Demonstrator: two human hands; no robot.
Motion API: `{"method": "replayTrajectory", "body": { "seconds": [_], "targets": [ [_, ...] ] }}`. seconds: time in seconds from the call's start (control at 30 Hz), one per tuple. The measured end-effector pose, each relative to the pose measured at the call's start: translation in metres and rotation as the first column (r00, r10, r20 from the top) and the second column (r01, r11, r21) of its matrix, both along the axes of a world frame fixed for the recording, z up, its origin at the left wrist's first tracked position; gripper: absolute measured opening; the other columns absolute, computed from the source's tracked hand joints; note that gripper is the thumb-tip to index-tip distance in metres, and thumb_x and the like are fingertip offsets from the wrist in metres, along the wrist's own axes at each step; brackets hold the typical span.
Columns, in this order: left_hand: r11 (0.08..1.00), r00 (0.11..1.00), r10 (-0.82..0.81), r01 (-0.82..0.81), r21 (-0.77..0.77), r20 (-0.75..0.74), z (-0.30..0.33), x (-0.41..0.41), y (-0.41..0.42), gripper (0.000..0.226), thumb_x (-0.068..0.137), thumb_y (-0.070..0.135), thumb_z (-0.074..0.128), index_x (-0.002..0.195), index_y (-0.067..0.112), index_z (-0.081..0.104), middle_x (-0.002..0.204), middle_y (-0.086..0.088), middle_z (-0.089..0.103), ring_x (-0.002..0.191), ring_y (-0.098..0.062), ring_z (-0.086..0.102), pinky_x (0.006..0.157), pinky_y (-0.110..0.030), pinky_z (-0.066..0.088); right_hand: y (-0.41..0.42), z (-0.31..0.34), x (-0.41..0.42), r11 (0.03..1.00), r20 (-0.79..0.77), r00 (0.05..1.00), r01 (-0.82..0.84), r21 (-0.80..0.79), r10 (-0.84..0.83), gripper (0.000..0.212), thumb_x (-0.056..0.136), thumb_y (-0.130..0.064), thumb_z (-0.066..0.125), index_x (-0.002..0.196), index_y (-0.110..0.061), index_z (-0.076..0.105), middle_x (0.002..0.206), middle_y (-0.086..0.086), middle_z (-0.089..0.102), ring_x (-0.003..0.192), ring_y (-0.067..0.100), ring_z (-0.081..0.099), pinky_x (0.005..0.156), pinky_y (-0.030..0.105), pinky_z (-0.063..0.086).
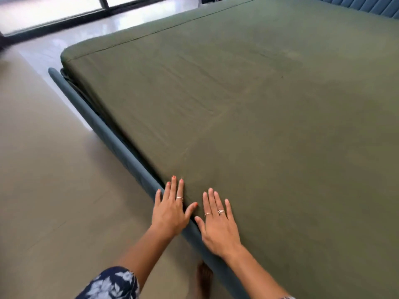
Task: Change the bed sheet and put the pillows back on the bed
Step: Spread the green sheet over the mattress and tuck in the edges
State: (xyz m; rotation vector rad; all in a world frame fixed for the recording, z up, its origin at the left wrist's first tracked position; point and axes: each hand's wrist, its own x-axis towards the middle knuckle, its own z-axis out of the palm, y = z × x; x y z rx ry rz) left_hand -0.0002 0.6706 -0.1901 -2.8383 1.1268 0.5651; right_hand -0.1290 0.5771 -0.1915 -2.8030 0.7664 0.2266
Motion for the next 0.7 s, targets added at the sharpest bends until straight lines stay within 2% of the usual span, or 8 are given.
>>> {"method": "replayTrajectory", "body": {
  "seconds": [0.07, 0.13, 0.23, 0.33, 0.47, 0.53, 0.6, 0.7],
  "targets": [
    [1.000, 1.000, -0.005, 0.005, 0.010, 0.013, 0.005, -0.001, -0.001, 0.085, 0.084, 0.069, 0.022, 0.138, 0.010, 0.051, 0.144, -0.012, 0.048, 0.124, -0.026, 0.056, 0.109, -0.048, 0.027, -0.002, 0.005, -0.001, 1.000, 0.006, 1.000, -0.015, 0.026, 0.015, 0.065, 0.089, -0.046, 0.034, 0.137, -0.007, 0.050, 0.146, 0.010, 0.044, 0.136, 0.019, 0.039, 0.111, 0.040, 0.015],
    [1.000, 1.000, 0.009, -0.009, -0.028, -0.001, 0.017, 0.002, -0.008, 0.084, 0.089, 0.070, 0.014, 0.138, 0.012, 0.052, 0.143, -0.011, 0.049, 0.127, -0.023, 0.054, 0.110, -0.047, 0.014, -0.011, 0.017, 0.006, 0.998, 0.099, 0.995, -0.021, 0.056, 0.016, 0.057, 0.090, -0.042, 0.036, 0.131, -0.009, 0.058, 0.138, 0.008, 0.054, 0.128, 0.020, 0.050, 0.107, 0.040, 0.024],
    [0.988, 0.998, 0.027, -0.019, -0.150, 0.050, 0.023, 0.031, -0.032, 0.074, 0.096, 0.060, 0.014, 0.138, 0.013, 0.053, 0.143, -0.011, 0.049, 0.130, -0.023, 0.050, 0.109, -0.049, 0.023, -0.040, 0.033, 0.053, 0.998, 0.276, 0.961, -0.047, 0.046, 0.032, 0.043, 0.092, -0.035, 0.041, 0.117, -0.010, 0.066, 0.120, 0.007, 0.064, 0.107, 0.023, 0.063, 0.099, 0.038, 0.035],
    [0.968, 0.988, 0.133, -0.112, -0.224, 0.082, 0.022, 0.091, -0.072, 0.064, 0.096, 0.049, 0.025, 0.145, 0.011, 0.041, 0.153, -0.009, 0.035, 0.139, -0.024, 0.038, 0.110, -0.047, 0.032, -0.086, 0.022, 0.127, 0.998, 0.256, 0.964, -0.068, -0.002, 0.066, 0.049, 0.091, -0.038, 0.040, 0.124, -0.009, 0.061, 0.131, 0.010, 0.058, 0.119, 0.025, 0.056, 0.105, 0.041, 0.035],
    [0.956, 0.967, 0.243, -0.227, -0.184, 0.072, 0.011, 0.180, -0.101, 0.070, 0.100, 0.052, 0.022, 0.154, 0.014, -0.002, 0.161, -0.002, -0.009, 0.149, -0.018, -0.004, 0.119, -0.039, 0.003, -0.112, -0.001, 0.212, 0.983, 0.105, 0.979, -0.179, 0.040, 0.174, 0.063, 0.089, -0.048, 0.034, 0.137, -0.011, 0.051, 0.147, 0.007, 0.044, 0.133, 0.021, 0.045, 0.108, 0.043, 0.037],
    [0.946, 0.955, 0.294, -0.283, -0.158, 0.049, -0.006, 0.202, -0.087, 0.073, 0.098, 0.057, 0.020, 0.154, 0.018, -0.006, 0.161, 0.000, -0.014, 0.148, -0.015, -0.010, 0.120, -0.038, 0.000, -0.100, -0.015, 0.227, 0.978, 0.103, 0.974, -0.205, 0.038, 0.201, 0.064, 0.090, -0.048, 0.033, 0.140, -0.010, 0.048, 0.149, 0.008, 0.041, 0.135, 0.019, 0.042, 0.110, 0.042, 0.035],
    [0.934, 0.948, 0.317, -0.309, -0.176, 0.017, -0.023, 0.207, -0.067, 0.076, 0.094, 0.064, 0.017, 0.153, 0.023, -0.008, 0.160, 0.001, -0.017, 0.147, -0.013, -0.014, 0.120, -0.034, -0.003, -0.087, -0.027, 0.230, 0.979, 0.098, 0.976, -0.201, 0.041, 0.196, 0.063, 0.093, -0.045, 0.031, 0.144, -0.009, 0.041, 0.152, 0.008, 0.035, 0.140, 0.019, 0.034, 0.111, 0.042, 0.024],
    [0.927, 0.952, 0.306, -0.302, -0.221, -0.018, -0.023, 0.203, -0.060, 0.083, 0.082, 0.070, 0.001, 0.151, 0.026, -0.013, 0.157, 0.005, -0.023, 0.143, -0.008, -0.021, 0.118, -0.031, -0.007, -0.087, -0.028, 0.227, 0.971, 0.068, 0.968, -0.241, 0.003, 0.240, 0.063, 0.095, -0.045, 0.030, 0.146, -0.009, 0.036, 0.155, 0.010, 0.028, 0.143, 0.020, 0.028, 0.111, 0.044, 0.019]
  ]
}}
